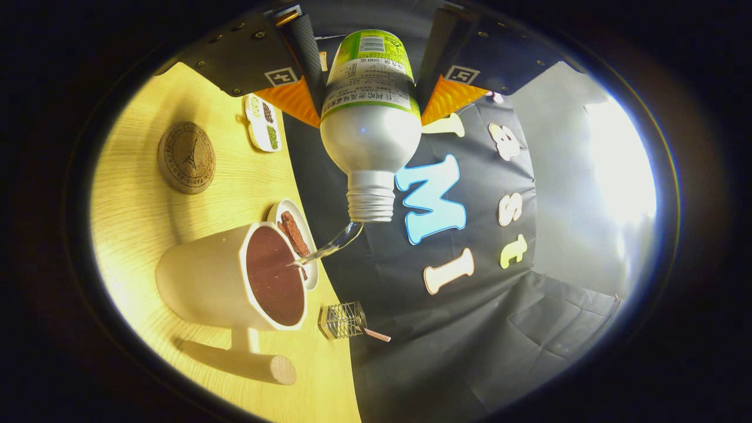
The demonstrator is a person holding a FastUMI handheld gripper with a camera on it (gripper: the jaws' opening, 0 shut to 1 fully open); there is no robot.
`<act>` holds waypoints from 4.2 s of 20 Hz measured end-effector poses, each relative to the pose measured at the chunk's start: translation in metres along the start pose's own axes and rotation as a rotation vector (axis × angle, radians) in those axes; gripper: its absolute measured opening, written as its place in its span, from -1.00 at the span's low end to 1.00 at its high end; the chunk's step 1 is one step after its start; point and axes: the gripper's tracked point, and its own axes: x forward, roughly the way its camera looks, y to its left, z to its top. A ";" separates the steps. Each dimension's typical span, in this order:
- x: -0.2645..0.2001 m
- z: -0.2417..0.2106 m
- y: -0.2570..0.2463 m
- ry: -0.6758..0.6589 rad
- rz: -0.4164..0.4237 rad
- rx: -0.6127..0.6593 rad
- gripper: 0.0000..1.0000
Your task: Take the bottle from table, then pour the juice into the cup, finally place the bottle on the coaster
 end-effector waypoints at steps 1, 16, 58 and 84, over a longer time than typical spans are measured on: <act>0.001 -0.001 0.000 0.001 0.000 0.002 0.50; 0.002 0.001 0.006 -0.022 0.012 0.066 0.50; 0.009 0.031 -0.006 -0.099 -0.040 0.247 0.50; 0.005 0.029 -0.030 -0.007 -0.118 -0.174 0.51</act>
